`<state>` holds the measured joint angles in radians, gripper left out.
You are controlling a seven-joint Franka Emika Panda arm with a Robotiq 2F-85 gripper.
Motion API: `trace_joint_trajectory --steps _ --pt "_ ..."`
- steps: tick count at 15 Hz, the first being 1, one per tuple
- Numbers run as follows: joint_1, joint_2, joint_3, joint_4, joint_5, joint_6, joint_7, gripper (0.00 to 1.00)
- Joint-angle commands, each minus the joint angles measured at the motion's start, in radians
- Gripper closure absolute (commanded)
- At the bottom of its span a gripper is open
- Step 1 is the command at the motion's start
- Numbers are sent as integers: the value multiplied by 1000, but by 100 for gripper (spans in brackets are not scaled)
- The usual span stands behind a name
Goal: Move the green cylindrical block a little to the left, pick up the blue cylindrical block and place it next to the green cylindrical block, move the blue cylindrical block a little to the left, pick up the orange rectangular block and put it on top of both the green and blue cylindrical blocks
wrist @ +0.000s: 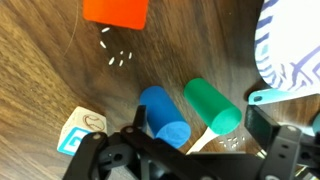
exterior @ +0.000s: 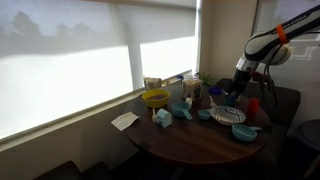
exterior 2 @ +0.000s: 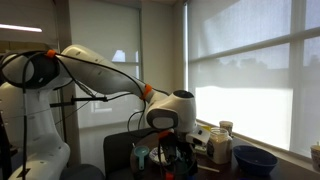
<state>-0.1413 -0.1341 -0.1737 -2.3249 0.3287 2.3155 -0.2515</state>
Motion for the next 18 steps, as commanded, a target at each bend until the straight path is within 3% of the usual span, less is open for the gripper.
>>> trace_joint_trajectory --steps 1,11,18 --pt "15 16 -9 17 45 5 -35 0" --pt "16 8 -10 27 64 -12 -64 0" --pt "-8 -58 -5 88 -70 -128 8 0"
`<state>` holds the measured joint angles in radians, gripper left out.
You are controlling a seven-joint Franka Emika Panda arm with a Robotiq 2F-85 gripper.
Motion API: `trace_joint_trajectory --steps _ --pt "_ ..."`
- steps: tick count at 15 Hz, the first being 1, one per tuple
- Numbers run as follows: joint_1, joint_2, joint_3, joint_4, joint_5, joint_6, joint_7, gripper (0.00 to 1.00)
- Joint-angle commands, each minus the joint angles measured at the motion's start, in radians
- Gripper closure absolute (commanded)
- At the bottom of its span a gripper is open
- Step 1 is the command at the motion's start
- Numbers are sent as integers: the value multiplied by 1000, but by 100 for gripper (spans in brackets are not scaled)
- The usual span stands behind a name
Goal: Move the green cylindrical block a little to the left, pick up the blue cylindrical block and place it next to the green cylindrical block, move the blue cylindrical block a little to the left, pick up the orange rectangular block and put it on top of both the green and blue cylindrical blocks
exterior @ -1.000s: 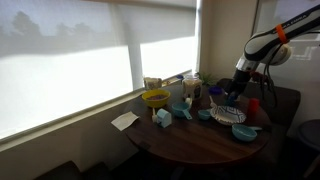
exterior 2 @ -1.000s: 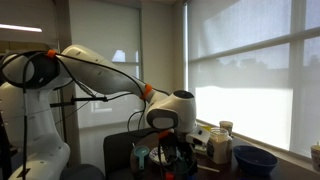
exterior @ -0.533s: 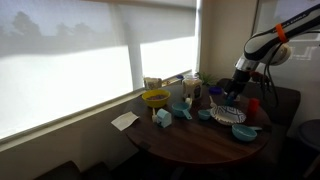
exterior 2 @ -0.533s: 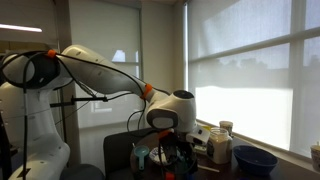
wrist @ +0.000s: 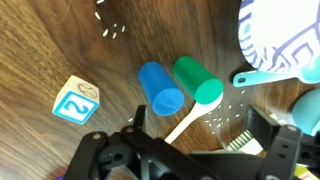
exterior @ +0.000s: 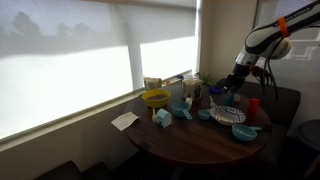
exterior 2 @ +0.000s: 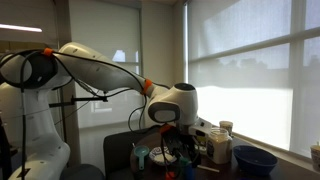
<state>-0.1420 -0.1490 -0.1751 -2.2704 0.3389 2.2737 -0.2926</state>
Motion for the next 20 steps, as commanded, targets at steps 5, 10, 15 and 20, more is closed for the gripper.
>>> trace_joint_trajectory --steps 5,10,15,20 --pt "-37 -100 27 74 -375 -260 259 0" --pt "-27 -136 36 54 -452 -396 339 0" --pt "-27 -138 32 14 -430 -419 373 0" --pt "-29 -127 25 -31 -420 -393 386 0"
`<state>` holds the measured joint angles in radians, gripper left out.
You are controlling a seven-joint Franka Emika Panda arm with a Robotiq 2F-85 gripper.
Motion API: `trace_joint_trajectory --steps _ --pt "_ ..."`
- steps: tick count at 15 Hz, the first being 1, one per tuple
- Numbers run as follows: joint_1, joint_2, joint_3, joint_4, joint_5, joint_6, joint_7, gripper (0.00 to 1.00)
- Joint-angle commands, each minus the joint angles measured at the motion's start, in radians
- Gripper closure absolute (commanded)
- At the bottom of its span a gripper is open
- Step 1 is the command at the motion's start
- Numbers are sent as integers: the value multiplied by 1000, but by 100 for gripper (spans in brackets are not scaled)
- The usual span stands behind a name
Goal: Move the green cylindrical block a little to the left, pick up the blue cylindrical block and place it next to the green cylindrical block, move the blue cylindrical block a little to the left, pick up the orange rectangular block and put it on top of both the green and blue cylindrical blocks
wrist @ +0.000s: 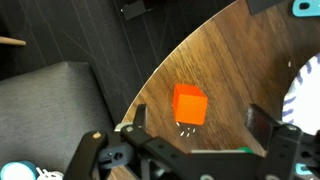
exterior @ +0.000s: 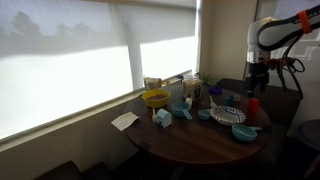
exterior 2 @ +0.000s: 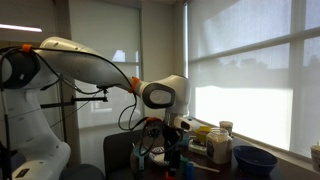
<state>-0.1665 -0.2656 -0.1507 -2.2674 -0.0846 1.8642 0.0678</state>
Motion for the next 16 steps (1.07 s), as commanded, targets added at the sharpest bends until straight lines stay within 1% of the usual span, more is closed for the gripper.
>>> trace_joint_trajectory --steps 1,5,6,8,9,12,14,16 --pt "-5 -10 1 -41 4 17 30 0" --pt "-5 -12 0 -68 10 53 47 0" --pt "-5 -13 1 -74 9 67 51 2" --pt "-7 -15 -1 -86 10 96 53 16" --pt "-7 -16 -2 -92 12 112 54 34" --pt "-8 -18 -5 -103 20 157 59 56" --pt "-7 -22 -6 -111 25 183 59 69" --pt "-5 -32 -4 -103 26 180 54 83"
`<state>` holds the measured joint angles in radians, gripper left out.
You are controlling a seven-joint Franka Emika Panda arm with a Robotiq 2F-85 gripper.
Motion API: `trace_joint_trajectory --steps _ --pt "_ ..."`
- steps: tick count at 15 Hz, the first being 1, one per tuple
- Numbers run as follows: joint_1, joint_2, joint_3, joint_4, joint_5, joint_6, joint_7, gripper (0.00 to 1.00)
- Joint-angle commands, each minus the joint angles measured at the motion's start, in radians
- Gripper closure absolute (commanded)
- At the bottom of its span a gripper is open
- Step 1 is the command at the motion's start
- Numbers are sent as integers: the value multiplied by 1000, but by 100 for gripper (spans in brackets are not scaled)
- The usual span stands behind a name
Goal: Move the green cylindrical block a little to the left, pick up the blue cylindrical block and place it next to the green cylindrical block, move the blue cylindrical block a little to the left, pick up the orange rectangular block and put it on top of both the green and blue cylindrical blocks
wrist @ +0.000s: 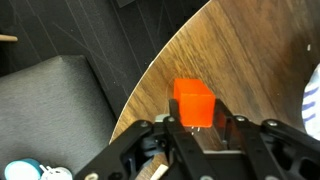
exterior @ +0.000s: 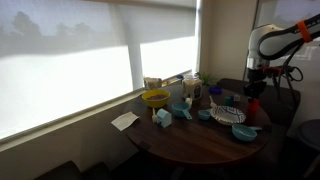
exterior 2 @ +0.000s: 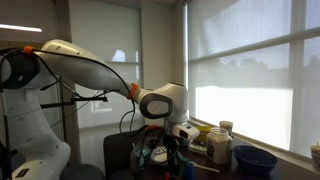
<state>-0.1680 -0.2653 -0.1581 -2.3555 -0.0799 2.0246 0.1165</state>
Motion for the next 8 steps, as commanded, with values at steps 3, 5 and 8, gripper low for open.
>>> trace_joint_trajectory --steps 3,5,8 --pt "0 -64 7 20 17 -19 -11 92" --pt "3 -90 10 53 11 -53 -29 92" --pt "14 -103 13 120 22 -98 -57 92"
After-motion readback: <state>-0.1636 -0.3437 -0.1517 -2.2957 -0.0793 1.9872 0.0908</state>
